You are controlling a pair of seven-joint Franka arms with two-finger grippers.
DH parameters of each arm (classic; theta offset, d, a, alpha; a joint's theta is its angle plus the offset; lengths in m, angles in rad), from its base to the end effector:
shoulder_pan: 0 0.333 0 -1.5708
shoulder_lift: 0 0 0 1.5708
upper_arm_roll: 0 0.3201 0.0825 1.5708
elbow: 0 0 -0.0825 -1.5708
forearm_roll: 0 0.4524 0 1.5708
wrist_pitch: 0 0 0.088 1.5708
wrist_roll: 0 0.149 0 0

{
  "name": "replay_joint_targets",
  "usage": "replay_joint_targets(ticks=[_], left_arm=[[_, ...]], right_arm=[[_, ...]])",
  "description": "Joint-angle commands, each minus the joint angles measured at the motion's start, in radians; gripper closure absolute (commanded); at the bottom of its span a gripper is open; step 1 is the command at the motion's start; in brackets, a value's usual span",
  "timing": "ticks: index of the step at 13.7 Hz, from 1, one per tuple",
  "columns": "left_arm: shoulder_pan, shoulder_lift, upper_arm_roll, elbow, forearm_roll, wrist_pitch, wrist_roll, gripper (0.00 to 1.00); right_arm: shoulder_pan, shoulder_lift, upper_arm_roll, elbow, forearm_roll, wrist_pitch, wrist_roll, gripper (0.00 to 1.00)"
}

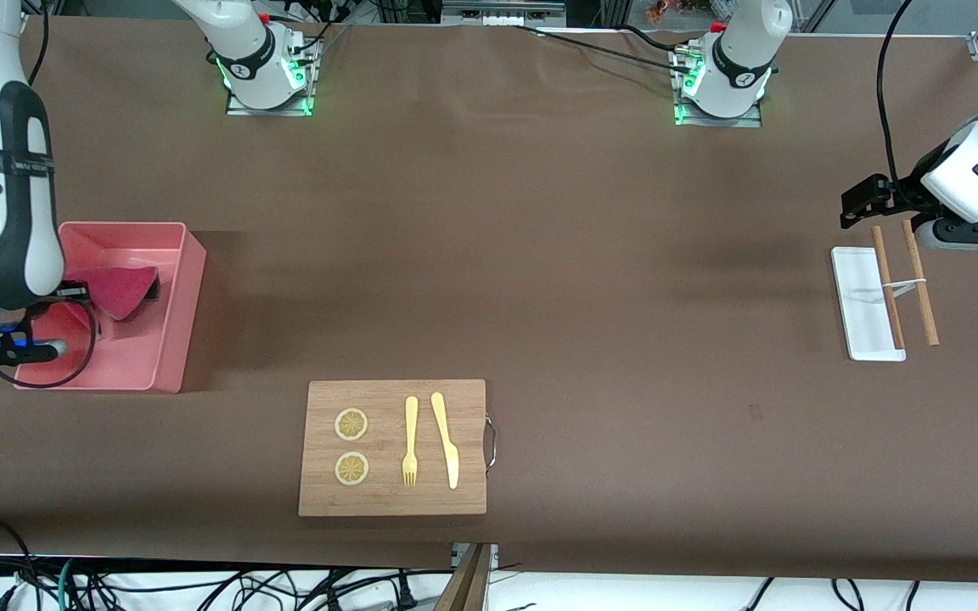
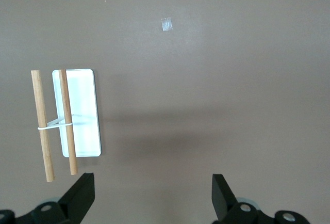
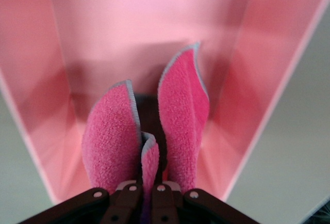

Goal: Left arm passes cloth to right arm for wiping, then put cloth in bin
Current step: 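Lower the cloth into the pink bin with the right gripper, then open the right gripper and withdraw it from the bin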

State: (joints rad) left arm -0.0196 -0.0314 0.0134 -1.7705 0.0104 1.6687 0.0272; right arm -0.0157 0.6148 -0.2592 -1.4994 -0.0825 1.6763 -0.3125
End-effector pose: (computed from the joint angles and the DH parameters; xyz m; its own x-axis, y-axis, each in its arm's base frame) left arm 0.6095 -0.0023 0.5063 0.9969 -0.0344 -0.0706 -0.0351 -0.9994 -0.0079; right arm 0.6760 -0.1859 0.2258 0.8897 0.0496 -0.4539 0.0972 -0.9919 0.0822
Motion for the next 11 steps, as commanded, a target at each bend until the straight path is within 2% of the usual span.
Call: replay_joint_targets(ticks=[1,3,4,5,6,8,11], left_arm=[[-0.006,0.01,0.008,0.023,-0.009,-0.015,0.005,0.0],[-0.006,0.01,0.008,0.023,-0.009,-0.015,0.005,0.0],[-0.006,0.01,0.008,0.025,-0.009,-0.015,0.005,0.0],[-0.006,0.01,0.008,0.023,-0.009,-0.015,0.005,0.0],[-0.006,0.008,0.008,0.023,-0.009,-0.015,0.005,0.0],[-0.006,0.01,0.008,0.023,-0.009,-0.017,0.005,0.0],[-0.006,0.01,0.008,0.025,-0.009,-0.015,0.005,0.0]], right_arm=[[-0.01,0.005,0.005,-0.065,0.033,0.106,-0.016,1.0],[-0.013,0.016,0.005,-0.105,0.064,0.175,-0.016,1.0],[-0.013,0.017,0.005,-0.11,0.066,0.184,-0.014,0.83],[-0.013,0.022,0.005,-0.108,0.079,0.195,-0.013,0.34],[-0.017,0.025,0.005,-0.108,0.102,0.222,-0.014,0.0],[-0.021,0.014,0.005,-0.104,0.113,0.235,-0.01,0.0],[-0.021,-0.11,0.014,-0.079,0.113,0.134,-0.005,0.0]])
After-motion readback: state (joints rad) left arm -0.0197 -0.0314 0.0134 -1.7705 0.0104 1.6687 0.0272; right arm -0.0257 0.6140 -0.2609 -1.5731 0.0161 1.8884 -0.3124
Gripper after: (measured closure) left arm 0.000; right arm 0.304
